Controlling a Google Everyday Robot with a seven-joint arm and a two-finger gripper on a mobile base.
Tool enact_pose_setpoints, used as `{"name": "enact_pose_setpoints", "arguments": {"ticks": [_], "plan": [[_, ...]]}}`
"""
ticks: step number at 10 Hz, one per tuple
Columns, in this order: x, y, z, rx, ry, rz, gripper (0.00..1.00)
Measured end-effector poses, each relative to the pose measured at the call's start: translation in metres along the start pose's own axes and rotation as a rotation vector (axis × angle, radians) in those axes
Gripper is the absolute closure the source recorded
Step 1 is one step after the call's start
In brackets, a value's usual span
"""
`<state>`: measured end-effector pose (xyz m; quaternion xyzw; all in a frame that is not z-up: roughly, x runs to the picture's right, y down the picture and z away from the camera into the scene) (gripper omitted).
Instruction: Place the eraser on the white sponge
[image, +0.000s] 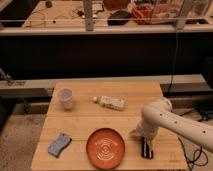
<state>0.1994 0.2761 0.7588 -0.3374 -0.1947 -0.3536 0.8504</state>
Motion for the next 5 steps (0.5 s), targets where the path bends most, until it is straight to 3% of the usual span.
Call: {"name": "enact_pose_setpoints", "arguments": {"ticks": [5], "plan": [[-0.0012, -0.0021, 0.0003, 0.003, -0.004, -0.004, 0.20]]}}
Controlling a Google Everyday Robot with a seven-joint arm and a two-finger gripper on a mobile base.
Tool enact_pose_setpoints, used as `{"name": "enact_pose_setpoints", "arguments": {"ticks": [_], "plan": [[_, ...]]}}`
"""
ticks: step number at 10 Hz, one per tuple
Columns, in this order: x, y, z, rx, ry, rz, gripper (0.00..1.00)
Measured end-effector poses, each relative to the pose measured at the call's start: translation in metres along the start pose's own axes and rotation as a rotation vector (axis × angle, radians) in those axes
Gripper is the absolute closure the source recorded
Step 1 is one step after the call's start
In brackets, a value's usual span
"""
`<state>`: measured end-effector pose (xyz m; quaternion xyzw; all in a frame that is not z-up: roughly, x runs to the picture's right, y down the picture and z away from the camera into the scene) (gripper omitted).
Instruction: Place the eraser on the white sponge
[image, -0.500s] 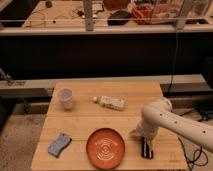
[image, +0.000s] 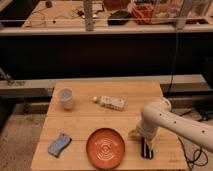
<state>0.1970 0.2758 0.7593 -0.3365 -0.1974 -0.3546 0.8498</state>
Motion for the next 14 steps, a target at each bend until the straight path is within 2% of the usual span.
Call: {"name": "enact_pose_setpoints", "arguments": {"ticks": [14], "plan": [[-0.0026, -0.0029, -0.0017, 0.009, -0.004, -0.008, 0.20]]}}
